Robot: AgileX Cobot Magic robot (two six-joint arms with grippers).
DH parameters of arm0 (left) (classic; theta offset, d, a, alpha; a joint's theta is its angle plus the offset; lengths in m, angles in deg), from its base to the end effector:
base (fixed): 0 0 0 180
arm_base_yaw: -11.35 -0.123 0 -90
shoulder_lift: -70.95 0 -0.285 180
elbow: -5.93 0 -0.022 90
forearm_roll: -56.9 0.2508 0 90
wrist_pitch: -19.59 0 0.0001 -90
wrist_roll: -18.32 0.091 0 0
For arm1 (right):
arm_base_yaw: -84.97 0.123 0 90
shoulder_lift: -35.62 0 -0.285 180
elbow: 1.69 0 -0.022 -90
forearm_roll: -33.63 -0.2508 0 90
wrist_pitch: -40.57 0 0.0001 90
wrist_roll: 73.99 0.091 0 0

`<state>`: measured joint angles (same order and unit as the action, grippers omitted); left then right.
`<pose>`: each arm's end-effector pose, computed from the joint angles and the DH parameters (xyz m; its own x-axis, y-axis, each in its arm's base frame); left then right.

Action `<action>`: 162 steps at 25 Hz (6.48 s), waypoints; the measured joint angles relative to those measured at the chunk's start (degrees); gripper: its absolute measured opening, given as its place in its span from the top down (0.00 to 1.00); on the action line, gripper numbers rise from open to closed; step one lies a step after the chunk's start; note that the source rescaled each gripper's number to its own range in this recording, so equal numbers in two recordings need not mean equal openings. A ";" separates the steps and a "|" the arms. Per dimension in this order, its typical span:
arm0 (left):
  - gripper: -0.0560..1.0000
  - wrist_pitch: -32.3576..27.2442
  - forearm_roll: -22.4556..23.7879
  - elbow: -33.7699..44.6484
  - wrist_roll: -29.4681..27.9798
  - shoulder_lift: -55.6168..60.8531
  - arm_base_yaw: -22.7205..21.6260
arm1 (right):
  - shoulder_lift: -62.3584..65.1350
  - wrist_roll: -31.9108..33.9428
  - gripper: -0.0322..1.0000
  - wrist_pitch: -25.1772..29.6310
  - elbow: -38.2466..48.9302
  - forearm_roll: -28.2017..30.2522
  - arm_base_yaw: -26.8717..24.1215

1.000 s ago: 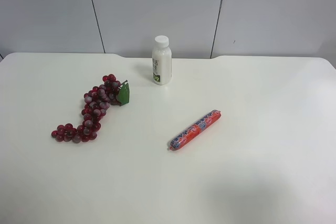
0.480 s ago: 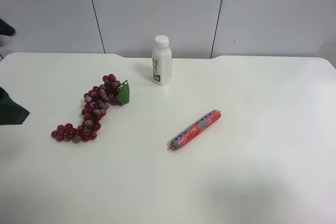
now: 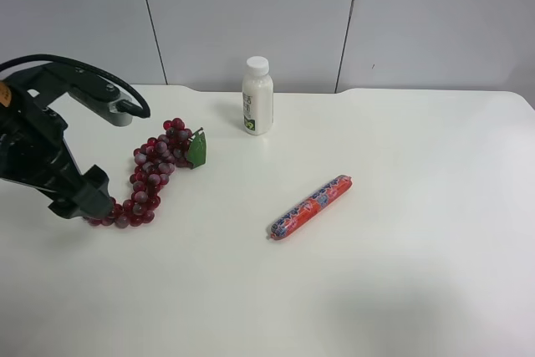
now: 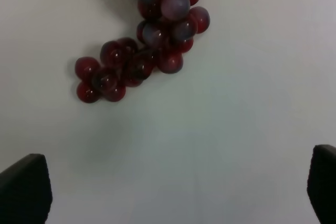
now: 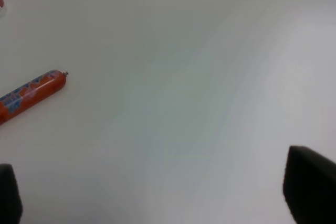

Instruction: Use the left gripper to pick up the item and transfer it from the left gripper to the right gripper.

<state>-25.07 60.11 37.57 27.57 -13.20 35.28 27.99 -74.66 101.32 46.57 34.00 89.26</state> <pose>0.2178 -0.0928 0.2315 -0.7651 0.5581 -0.3212 0.5575 0.8237 0.1034 -0.0058 -0.0010 0.2788 -0.4460 -0.0483 -0.8937 -0.0764 0.9970 -0.0158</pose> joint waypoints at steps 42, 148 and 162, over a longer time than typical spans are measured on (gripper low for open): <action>0.00 25.51 1.94 -0.22 0.41 -27.90 0.00 | 0.00 0.00 0.00 0.00 0.00 0.00 0.00; 0.95 -14.73 5.41 -33.22 13.37 -10.60 33.13 | 0.00 0.00 0.00 0.00 0.00 0.00 0.00; 0.95 -14.73 5.41 -33.22 18.88 -10.60 33.13 | 0.00 0.00 0.00 0.00 0.00 -0.38 0.00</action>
<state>-39.80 65.52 4.35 46.45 -23.80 68.42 27.99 -74.66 101.32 46.57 33.63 89.26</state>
